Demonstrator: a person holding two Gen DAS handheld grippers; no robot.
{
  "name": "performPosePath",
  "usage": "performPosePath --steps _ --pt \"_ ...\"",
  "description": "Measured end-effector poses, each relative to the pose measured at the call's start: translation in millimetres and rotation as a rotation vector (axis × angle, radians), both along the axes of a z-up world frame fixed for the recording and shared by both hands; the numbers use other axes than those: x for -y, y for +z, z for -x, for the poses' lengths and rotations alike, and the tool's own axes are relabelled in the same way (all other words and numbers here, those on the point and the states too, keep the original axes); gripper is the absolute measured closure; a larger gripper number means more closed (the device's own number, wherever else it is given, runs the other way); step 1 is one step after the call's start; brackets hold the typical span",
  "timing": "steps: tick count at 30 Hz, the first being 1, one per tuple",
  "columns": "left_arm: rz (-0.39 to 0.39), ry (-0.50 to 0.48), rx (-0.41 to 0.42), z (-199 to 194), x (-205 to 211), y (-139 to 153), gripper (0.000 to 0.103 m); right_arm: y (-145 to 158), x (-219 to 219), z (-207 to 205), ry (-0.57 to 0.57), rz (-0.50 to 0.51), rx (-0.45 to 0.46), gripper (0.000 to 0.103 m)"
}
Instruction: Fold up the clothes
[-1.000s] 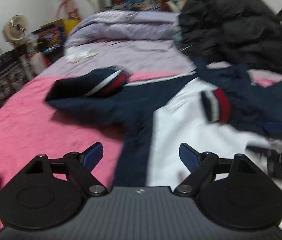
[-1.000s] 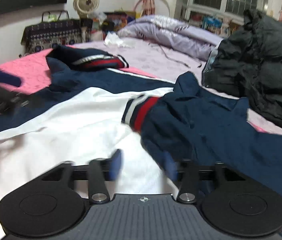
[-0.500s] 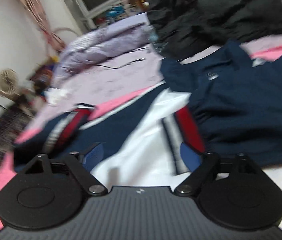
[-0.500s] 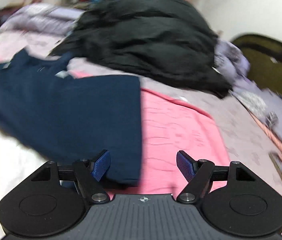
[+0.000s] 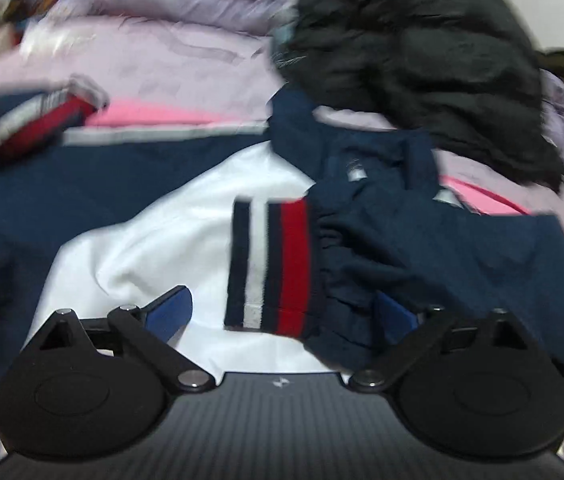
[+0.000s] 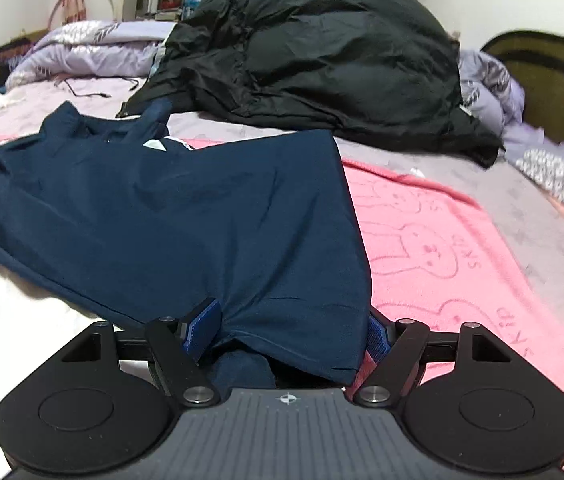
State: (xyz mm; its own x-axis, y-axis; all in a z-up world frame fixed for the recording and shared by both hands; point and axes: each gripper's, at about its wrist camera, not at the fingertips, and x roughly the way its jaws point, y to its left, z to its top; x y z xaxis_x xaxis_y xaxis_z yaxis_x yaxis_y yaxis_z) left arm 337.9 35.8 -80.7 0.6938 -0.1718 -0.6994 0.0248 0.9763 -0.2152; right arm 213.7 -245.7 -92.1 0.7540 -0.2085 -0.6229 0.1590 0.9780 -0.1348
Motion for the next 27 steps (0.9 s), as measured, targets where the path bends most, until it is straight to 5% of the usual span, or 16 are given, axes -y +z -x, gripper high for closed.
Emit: performPosePath --steps 1,5,10,20,24,27 --pt "-0.01 0.001 0.02 1.9 3.0 2.4 0.039 -0.1 1.8 0.2 0.0 -0.013 0.0 0.029" --pt "-0.065 -0.01 0.11 11.9 12.2 14.1 0.065 3.1 8.8 0.4 0.005 -0.069 0.002 0.029" --pt "-0.2 -0.016 0.218 20.9 0.2 30.9 0.065 14.5 -0.7 14.7 0.077 -0.079 0.05 0.027" --pt "-0.441 0.01 0.144 18.4 -7.0 17.9 0.038 24.2 -31.9 12.9 0.187 0.014 0.079 0.024" --pt "-0.588 -0.013 0.147 20.1 -0.2 13.3 0.014 12.2 -42.1 -4.0 0.198 0.066 0.001 0.014" --pt "-0.516 0.007 0.09 16.0 -10.4 17.2 0.014 5.7 -41.2 -15.3 0.176 0.046 -0.037 0.014"
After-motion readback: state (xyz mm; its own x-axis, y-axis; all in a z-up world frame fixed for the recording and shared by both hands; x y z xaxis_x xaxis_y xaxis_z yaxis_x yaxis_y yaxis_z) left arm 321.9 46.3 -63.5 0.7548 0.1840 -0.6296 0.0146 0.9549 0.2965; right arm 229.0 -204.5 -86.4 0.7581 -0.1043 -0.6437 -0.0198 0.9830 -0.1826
